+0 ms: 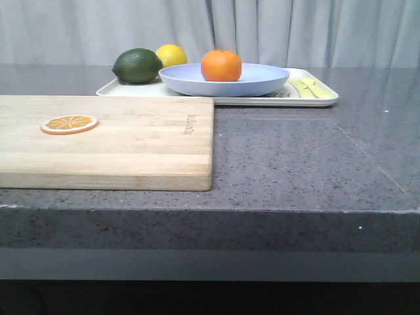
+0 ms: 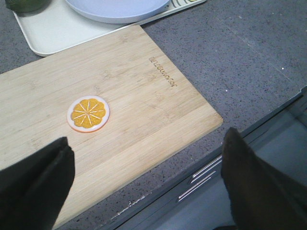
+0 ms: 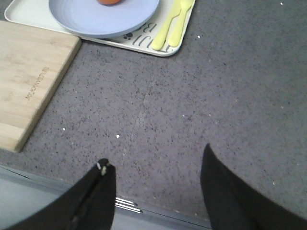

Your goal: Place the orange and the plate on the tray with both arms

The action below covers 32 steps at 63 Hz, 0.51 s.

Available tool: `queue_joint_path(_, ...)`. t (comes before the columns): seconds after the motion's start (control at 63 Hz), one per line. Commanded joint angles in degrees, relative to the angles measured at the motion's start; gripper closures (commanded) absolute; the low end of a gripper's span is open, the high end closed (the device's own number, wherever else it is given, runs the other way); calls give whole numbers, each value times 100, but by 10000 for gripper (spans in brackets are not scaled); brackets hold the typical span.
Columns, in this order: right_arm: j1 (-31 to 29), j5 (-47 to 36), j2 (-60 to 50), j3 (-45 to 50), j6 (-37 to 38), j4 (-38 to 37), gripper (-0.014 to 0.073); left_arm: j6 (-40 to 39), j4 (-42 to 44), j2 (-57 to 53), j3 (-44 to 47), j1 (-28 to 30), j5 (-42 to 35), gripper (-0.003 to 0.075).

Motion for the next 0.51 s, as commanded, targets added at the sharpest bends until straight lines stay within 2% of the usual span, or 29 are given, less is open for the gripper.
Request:
queue_joint_path(0.0,-7,-286,-470,213,-62,-171,173,-56,-27,-20,-145,18,-358,120)
queue_joint_path(0.381,128,91,-2185,1651,-46,-615,173,-56,-27,-20,-145,18,-358,120)
queue_joint_path(0.492,116,101,-2442,1917,335,-615,173,-56,-27,-20,-145,18,-358,120)
